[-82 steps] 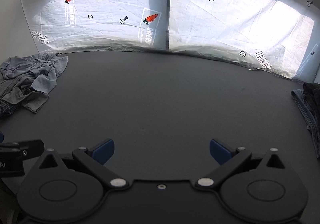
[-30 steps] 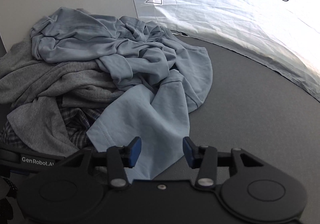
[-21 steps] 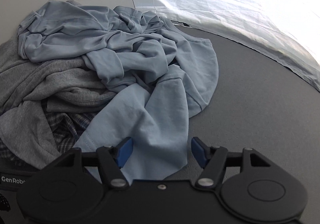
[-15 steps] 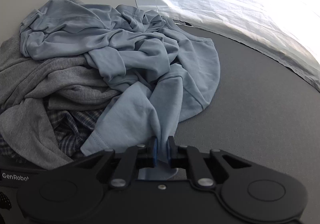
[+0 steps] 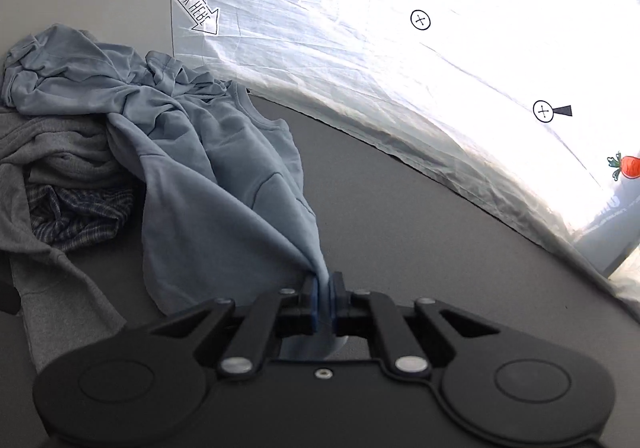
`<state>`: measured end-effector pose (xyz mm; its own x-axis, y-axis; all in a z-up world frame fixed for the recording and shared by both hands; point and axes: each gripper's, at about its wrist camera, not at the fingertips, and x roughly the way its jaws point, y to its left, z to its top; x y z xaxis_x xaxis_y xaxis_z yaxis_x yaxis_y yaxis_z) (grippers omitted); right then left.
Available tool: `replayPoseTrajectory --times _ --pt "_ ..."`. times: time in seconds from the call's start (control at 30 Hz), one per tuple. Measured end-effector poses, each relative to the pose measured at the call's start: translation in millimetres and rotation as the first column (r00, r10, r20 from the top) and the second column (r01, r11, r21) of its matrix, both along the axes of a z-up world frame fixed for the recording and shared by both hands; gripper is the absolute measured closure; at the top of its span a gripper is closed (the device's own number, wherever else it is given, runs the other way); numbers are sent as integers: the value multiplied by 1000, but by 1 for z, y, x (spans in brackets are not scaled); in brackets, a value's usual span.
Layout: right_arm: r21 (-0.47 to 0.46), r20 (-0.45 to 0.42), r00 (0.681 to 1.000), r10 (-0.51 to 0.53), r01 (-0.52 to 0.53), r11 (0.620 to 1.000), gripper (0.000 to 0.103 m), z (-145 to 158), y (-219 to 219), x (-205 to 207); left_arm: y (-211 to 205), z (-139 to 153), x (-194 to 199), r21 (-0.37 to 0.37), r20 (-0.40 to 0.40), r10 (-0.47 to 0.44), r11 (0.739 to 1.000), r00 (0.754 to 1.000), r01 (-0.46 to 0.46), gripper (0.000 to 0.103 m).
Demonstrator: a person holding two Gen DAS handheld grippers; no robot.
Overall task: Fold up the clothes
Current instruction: 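Pull the light blue T-shirt out of the heap with the right tool onto open table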
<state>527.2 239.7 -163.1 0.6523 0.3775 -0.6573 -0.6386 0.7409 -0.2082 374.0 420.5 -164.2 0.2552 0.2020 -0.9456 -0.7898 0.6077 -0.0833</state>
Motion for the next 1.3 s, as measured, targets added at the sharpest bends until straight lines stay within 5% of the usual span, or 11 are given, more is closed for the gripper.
replayPoseTrajectory --times 0.17,0.3,0.53,0.73,0.83,0.97,1.3 --pt "-71 85 994 -68 74 995 98 -4 -59 -20 -52 25 -2 1 33 -60 998 998 60 0" --pt "-55 55 979 -196 199 978 98 -6 -133 -20 -90 30 4 19 41 -97 995 994 96 0" --pt "-127 92 903 -420 429 894 98 -20 -298 -12 -174 44 -5 14 53 -158 987 986 158 0" --pt "-205 179 756 -630 655 728 98 -23 -480 -2 -248 44 3 13 72 -275 961 959 275 0" --pt "-220 217 617 -756 786 578 97 -23 -565 7 -277 43 10 21 87 -341 940 936 341 0" --pt "-138 114 435 -893 897 419 95 -17 -638 15 -311 41 21 61 91 -451 892 888 447 0" --pt "-52 33 384 -923 923 382 76 -34 -586 -17 -334 31 77 21 96 -554 832 827 555 4"
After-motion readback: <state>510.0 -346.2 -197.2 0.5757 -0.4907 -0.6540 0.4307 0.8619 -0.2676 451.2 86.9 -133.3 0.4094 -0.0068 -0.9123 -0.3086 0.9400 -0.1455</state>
